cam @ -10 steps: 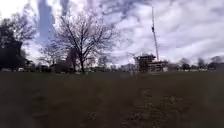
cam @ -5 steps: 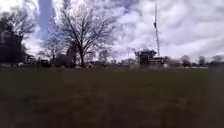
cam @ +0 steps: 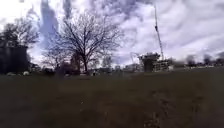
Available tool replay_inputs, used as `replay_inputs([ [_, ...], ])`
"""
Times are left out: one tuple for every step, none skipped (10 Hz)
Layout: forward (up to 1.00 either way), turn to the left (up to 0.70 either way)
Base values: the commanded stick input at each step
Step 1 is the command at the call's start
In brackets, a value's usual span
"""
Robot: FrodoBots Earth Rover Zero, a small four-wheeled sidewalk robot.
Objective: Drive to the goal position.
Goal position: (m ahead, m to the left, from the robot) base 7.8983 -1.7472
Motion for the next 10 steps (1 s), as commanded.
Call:
replay_inputs([
  [0.7,0.0],
  [0.7,0.0],
  [0.7,0.0],
  [0.7,0.0],
  [0.7,0.0],
  [0.7,0.0],
  [0.7,0.0],
  [0.7,0.0],
  [0.7,0.0],
  [0.7,0.0],
])
